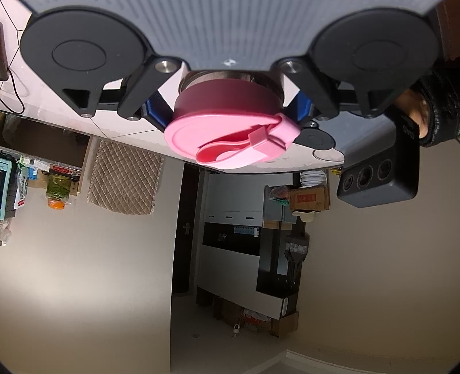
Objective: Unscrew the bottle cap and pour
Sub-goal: 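Lift the loosened pink lid up off the jar with the right tool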
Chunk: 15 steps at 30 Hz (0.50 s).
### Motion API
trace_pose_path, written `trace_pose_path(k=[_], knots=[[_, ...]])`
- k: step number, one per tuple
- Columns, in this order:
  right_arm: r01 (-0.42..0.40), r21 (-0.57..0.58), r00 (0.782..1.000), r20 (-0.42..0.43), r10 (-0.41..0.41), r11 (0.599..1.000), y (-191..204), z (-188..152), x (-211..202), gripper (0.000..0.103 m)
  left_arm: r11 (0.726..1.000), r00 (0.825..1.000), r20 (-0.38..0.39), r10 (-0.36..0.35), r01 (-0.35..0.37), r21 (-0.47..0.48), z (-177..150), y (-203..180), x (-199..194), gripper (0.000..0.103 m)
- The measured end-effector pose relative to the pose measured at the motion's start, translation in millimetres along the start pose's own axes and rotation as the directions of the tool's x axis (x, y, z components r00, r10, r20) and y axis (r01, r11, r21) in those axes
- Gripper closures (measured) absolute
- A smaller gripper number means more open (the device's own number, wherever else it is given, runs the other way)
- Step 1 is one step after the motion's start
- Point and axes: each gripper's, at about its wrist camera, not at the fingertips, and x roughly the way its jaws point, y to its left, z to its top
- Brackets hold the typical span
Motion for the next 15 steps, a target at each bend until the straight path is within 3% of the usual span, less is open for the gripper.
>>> trace_pose_path(k=[15], knots=[[0.013, 0.011, 1.000, 0.012, -0.014, 1.000, 1.8, -0.1, 0.0, 0.018, 1.000, 1.000, 0.000, -0.001, 0.001, 0.000, 0.0, 1.6, 0.3, 0.013]])
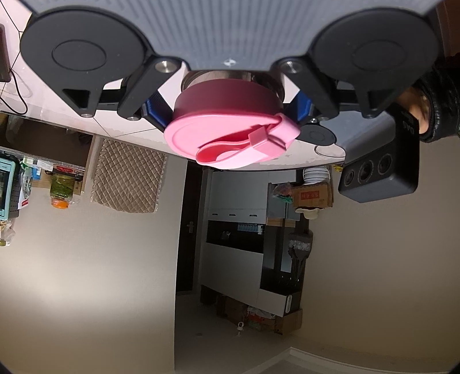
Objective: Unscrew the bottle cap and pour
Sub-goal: 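Lift the loosened pink lid up off the jar with the right tool, then carry the pink lid away from the jar opening with the right tool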
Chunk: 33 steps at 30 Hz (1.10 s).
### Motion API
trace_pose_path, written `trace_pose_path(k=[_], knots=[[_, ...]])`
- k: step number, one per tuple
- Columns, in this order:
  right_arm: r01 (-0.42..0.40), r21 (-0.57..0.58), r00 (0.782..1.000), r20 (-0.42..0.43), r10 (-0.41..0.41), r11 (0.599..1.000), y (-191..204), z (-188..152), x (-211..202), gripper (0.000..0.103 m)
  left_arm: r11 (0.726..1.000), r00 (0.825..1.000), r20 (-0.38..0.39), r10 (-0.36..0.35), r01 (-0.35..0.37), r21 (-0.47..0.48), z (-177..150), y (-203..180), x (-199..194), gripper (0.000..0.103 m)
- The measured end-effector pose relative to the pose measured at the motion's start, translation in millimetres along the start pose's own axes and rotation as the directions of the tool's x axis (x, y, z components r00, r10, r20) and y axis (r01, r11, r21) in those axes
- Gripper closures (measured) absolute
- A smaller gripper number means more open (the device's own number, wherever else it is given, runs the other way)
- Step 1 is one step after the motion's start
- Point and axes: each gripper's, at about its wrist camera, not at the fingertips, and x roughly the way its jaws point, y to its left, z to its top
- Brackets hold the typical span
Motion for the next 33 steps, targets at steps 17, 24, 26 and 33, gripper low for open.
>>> trace_pose_path(k=[17, 24, 26, 33], knots=[[0.023, 0.022, 0.999, 0.027, -0.024, 0.999, -3, 5, -6, 0.018, 1.000, 1.000, 0.000, 0.000, 0.000, 0.001, 0, 1, 0, 0.013], [0.054, 0.035, 0.998, 0.032, -0.055, 0.998, -3, 9, -9, 0.018, 1.000, 1.000, 0.000, 0.000, 0.000, 0.001, 0, 1, -1, 0.013], [0.066, 0.040, 0.997, 0.034, -0.067, 0.997, -3, 9, -10, 0.018, 1.000, 1.000, 0.000, 0.000, 0.000, 0.001, 0, 1, -1, 0.013], [0.107, 0.059, 0.993, 0.040, -0.109, 0.993, -5, 11, -15, 0.018, 1.000, 1.000, -0.002, 0.004, -0.004, -0.003, 0, 1, -3, 0.013]])
